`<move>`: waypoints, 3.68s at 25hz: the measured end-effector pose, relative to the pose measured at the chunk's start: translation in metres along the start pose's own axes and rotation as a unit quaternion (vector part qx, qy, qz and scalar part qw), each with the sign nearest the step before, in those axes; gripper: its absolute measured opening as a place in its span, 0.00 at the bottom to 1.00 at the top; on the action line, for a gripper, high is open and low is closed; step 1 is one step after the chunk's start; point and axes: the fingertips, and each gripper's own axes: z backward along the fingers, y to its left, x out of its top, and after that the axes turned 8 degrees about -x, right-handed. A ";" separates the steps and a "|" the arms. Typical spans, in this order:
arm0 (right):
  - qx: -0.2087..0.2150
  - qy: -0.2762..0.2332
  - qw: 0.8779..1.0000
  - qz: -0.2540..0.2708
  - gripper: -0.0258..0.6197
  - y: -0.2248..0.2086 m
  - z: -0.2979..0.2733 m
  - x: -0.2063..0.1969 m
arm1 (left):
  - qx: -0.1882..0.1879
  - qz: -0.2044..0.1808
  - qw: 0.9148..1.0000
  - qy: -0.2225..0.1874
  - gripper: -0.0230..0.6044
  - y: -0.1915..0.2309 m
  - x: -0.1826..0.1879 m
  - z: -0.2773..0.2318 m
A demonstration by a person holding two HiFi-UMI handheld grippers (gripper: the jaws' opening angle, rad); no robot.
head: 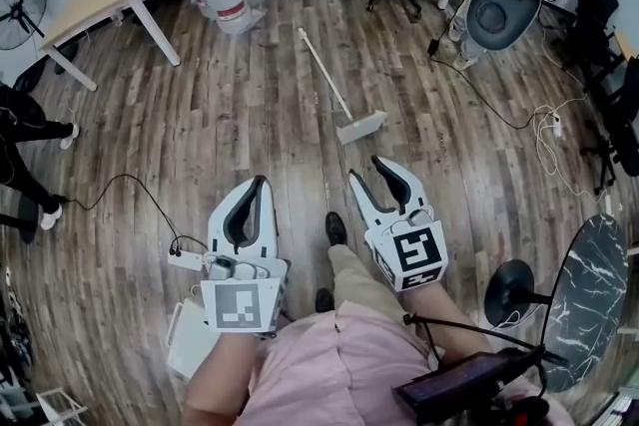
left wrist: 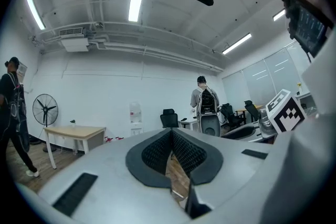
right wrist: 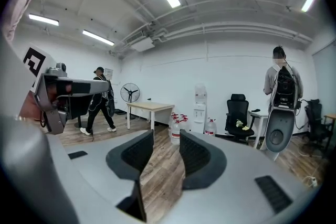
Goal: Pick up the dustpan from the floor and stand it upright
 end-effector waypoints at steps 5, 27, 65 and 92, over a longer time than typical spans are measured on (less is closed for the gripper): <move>-0.005 0.003 1.000 -0.007 0.28 -0.037 -0.066 -0.001 | -0.010 0.003 1.000 -0.001 0.06 0.025 -0.012 -0.064; 0.008 0.015 0.999 -0.028 0.22 -0.145 -0.276 0.011 | 0.032 -0.017 0.999 0.027 0.06 0.134 -0.023 -0.253; -0.065 0.029 0.997 -0.004 0.20 -0.191 -0.663 0.090 | -0.011 -0.004 0.999 0.038 0.06 0.452 -0.077 -0.532; 0.034 0.111 0.993 -0.035 0.33 -0.302 -0.908 0.030 | 0.033 -0.003 0.991 0.127 0.06 0.537 -0.129 -0.768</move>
